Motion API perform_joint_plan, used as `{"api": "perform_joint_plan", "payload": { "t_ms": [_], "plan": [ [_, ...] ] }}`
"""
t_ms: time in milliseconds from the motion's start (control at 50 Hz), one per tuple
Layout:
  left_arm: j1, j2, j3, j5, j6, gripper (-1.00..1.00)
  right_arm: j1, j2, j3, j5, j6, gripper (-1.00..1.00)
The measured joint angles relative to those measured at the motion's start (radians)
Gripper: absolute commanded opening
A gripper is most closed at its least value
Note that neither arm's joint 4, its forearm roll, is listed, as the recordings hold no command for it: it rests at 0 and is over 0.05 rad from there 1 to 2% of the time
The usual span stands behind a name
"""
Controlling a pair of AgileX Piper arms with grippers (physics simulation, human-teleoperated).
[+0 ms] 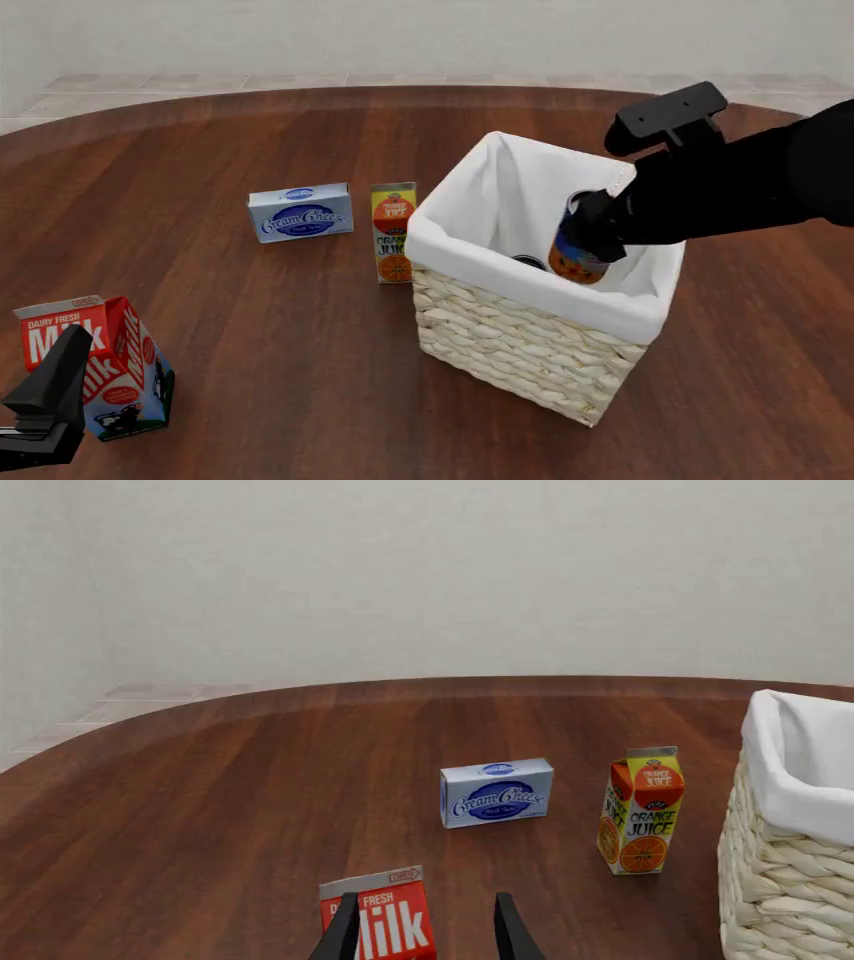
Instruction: Pick up the alphabet soup and the tomato sauce, and put them in the basket.
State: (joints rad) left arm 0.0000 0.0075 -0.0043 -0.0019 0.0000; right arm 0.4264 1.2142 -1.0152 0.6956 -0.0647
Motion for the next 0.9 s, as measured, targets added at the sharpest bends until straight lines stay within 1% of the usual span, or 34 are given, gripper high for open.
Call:
{"api": "perform_joint_plan", "payload": {
  "t_ms": [100,120,600,900],
  "plan": [
    [0.000,0.000,0.000,0.000,0.000,1.00,-0.004,0.001,0.006,-0.005,-0.001,-1.00],
    [0.000,0.000,0.000,0.000,0.000,1.00,-0.005,0.001,0.007,-0.005,-0.001,1.00],
    [0.000,0.000,0.000,0.000,0.000,1.00,-0.017,-0.003,-0.004,-0.013,0.004,1.00],
    [0.000,0.000,0.000,0.000,0.000,1.00,-0.019,-0.016,-0.034,0.011,0.000,1.00]
  ]
}}
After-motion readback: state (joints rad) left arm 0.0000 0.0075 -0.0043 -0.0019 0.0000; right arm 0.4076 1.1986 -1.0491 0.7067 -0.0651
